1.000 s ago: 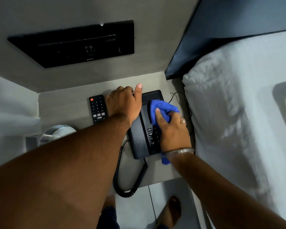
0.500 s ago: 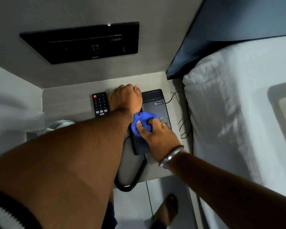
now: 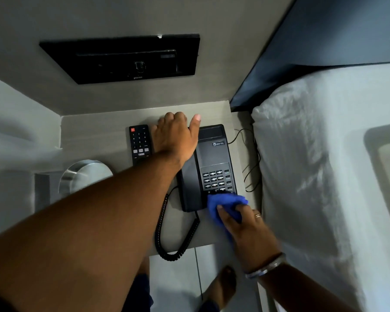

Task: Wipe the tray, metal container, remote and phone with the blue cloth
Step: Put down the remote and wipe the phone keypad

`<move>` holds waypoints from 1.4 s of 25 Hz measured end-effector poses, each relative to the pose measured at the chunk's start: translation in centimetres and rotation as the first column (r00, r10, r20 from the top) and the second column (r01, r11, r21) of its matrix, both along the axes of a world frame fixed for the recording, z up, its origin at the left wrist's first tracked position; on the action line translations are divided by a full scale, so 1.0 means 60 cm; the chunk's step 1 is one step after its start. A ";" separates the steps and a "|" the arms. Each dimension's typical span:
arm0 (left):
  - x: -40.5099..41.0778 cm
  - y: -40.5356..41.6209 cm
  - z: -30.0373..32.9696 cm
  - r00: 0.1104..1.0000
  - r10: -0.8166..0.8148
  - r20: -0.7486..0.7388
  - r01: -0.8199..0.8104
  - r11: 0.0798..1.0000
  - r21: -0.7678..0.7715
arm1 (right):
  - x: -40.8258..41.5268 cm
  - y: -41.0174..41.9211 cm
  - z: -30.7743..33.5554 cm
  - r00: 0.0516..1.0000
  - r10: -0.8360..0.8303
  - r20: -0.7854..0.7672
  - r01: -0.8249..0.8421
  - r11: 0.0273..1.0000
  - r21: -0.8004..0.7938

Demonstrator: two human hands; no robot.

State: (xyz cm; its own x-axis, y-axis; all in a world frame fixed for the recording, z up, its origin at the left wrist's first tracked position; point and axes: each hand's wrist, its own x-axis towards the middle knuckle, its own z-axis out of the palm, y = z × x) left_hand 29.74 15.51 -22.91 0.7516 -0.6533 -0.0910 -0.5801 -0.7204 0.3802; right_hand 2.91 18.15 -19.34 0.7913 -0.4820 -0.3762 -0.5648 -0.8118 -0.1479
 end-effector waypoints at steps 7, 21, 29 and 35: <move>-0.114 0.184 -0.006 0.982 -0.184 -0.033 0.185 0.981 0.053 | 0.102 -0.071 0.031 0.972 -0.081 0.223 0.087 0.996 -0.017; -0.136 0.194 -0.022 0.958 -0.183 -0.221 0.244 0.924 0.293 | 0.236 -0.195 -0.009 0.996 -0.057 -0.069 0.051 0.995 -0.083; -0.132 0.181 0.018 0.950 -0.112 -0.292 0.226 0.892 0.391 | 0.034 -0.069 0.010 0.968 -0.246 -0.047 0.238 0.843 0.481; -0.061 0.153 0.305 0.237 -0.016 -0.971 -0.241 0.968 -0.075 | 0.084 -0.087 0.319 0.624 -0.718 -0.310 0.223 -0.217 0.950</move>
State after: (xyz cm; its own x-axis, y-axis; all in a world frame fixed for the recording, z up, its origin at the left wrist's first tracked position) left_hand 26.05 24.69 -4.64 0.2496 -0.6674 -0.7017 0.3942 -0.5919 0.7031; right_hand 7.96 12.93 -0.22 0.6679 -0.2144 -0.7127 -0.4226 0.6791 -0.6002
